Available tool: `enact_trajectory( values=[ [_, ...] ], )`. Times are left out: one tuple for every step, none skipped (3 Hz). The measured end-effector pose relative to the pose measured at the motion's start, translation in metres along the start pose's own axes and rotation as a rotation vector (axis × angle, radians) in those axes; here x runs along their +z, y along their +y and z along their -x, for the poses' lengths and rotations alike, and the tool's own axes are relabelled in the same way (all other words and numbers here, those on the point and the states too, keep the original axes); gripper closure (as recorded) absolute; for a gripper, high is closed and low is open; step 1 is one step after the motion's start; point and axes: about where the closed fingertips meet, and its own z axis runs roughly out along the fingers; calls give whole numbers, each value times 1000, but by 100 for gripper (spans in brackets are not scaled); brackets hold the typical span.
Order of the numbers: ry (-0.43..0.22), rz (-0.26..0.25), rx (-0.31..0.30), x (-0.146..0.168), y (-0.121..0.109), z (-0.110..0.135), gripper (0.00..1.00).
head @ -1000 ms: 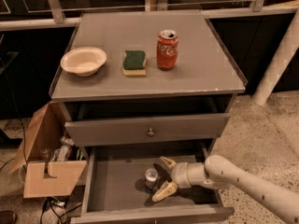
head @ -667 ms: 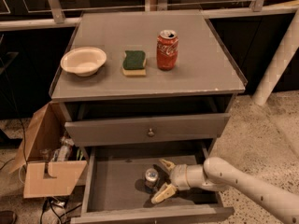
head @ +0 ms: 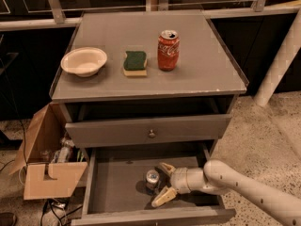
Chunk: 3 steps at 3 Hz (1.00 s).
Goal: Pick redbull can from middle drawer and place on counter
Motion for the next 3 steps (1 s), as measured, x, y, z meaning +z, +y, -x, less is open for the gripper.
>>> enact_trajectory(
  values=[
    [0, 0, 0, 0, 0, 0, 19],
    [0, 0, 0, 0, 0, 0, 42],
    [0, 0, 0, 0, 0, 0, 66]
  ],
)
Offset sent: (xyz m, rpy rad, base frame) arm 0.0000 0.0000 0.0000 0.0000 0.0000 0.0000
